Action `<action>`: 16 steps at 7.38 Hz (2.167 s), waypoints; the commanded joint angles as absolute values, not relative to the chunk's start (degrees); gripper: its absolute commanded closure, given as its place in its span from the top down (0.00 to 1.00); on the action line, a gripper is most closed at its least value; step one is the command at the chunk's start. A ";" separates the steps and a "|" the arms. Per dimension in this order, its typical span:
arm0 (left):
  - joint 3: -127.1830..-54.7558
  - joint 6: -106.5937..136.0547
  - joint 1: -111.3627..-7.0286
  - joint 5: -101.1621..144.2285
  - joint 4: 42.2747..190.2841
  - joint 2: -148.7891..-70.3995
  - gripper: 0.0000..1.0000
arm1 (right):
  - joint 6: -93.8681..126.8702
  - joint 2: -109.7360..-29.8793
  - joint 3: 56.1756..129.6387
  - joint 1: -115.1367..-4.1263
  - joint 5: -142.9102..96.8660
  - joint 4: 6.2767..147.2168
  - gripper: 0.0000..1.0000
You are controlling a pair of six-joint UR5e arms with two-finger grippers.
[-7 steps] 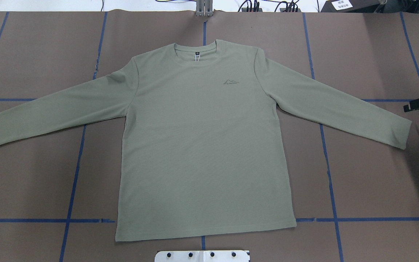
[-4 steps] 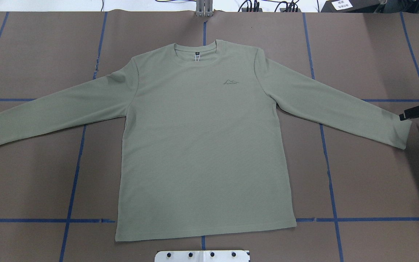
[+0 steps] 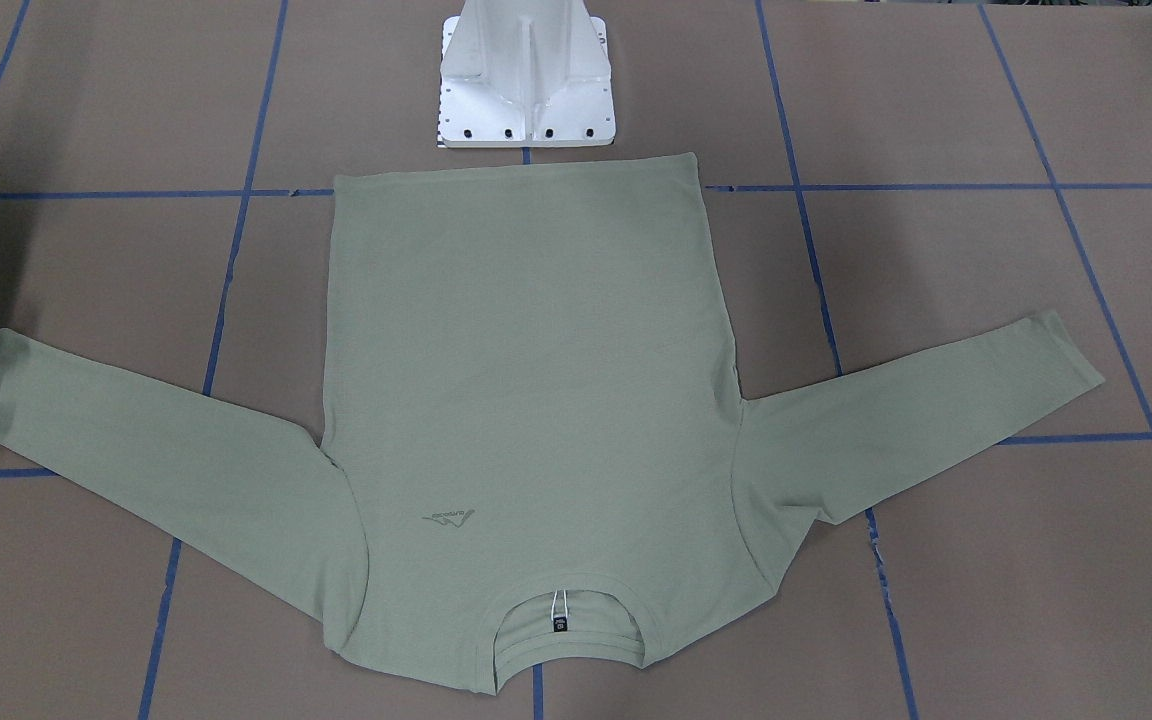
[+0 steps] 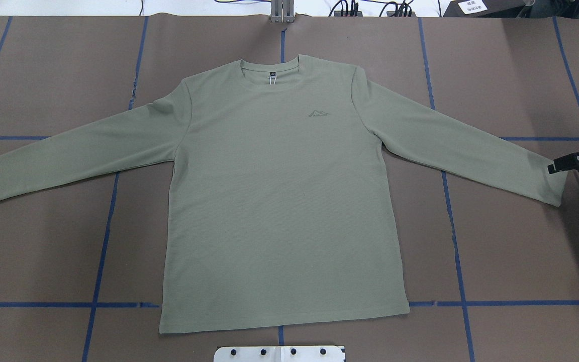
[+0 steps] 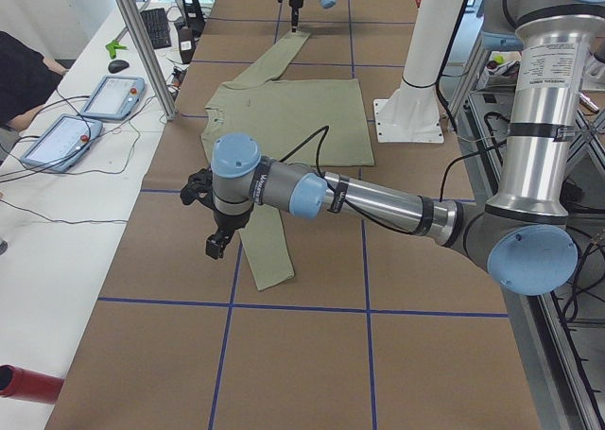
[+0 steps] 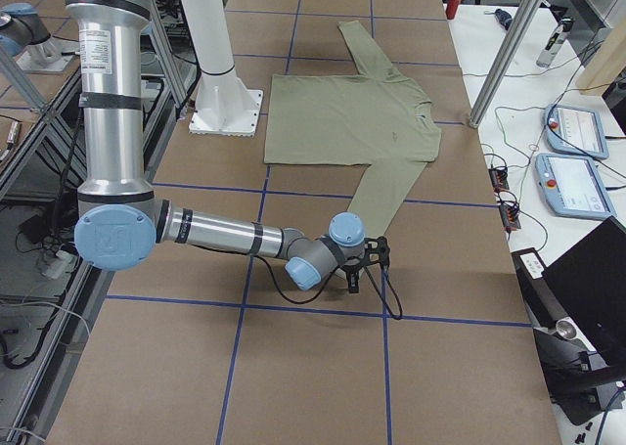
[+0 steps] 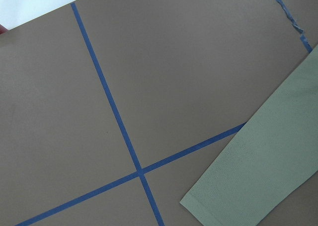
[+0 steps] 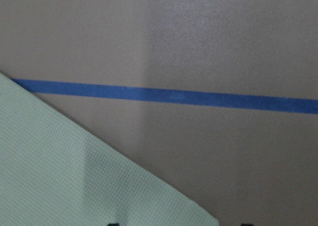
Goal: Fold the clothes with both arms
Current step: 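Move the right gripper to the sleeve cuff nearest it and grasp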
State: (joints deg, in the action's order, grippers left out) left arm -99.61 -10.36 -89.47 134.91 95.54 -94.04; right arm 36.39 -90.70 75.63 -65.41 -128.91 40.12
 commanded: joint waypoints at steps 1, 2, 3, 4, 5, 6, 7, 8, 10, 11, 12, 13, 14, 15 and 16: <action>-99.49 -10.46 -89.47 134.91 95.54 -94.04 1.00 | 36.39 -90.53 75.59 -65.13 -128.85 40.17 0.77; -99.49 -10.55 -89.47 134.91 95.54 -94.04 1.00 | 36.39 -90.35 75.50 -65.13 -128.76 40.17 0.67; -99.49 -10.55 -89.47 134.91 95.54 -94.04 1.00 | 36.39 -90.18 75.32 -65.13 -128.76 40.17 0.57; -99.41 -10.46 -89.47 134.91 95.62 -93.96 1.00 | 36.30 -90.18 75.15 -65.13 -128.76 40.17 0.57; -99.40 -10.55 -89.47 134.91 95.54 -93.96 1.00 | 36.30 -90.18 75.15 -65.21 -128.50 40.17 0.57; -99.49 -10.55 -89.47 134.91 95.54 -93.96 1.00 | 36.21 -90.18 75.06 -65.21 -128.32 40.17 0.57; -99.49 -10.55 -89.47 134.91 95.54 -93.96 1.00 | 36.21 -90.26 75.06 -65.21 -128.32 40.17 0.57; -99.49 -10.55 -89.47 134.91 95.62 -93.96 1.00 | 36.21 -90.35 75.06 -65.21 -128.23 40.17 0.56; -99.41 -10.55 -89.47 134.91 95.62 -94.04 1.00 | 36.21 -90.44 75.06 -65.21 -127.79 40.17 0.56; -99.49 -10.55 -89.47 134.91 95.62 -93.96 1.00 | 36.30 -90.44 75.06 -65.21 -127.79 40.17 0.45; -99.49 -10.55 -89.47 134.91 95.62 -93.96 1.00 | 36.39 -90.27 74.97 -65.21 -127.71 40.25 0.28; -99.49 -10.55 -89.47 134.91 95.54 -93.96 1.00 | 36.56 -90.18 74.97 -65.21 -127.71 40.25 0.05; -99.49 -10.55 -89.47 134.91 95.62 -94.04 1.00 | 36.82 -90.18 75.32 -65.21 -127.88 40.25 0.00; -99.41 -10.55 -89.47 134.91 95.62 -94.04 1.00 | 36.91 -90.09 76.54 -65.48 -128.49 40.43 0.00; -99.49 -10.55 -89.47 134.91 95.54 -94.04 1.00 | 36.91 -90.26 78.21 -66.09 -128.50 41.47 0.00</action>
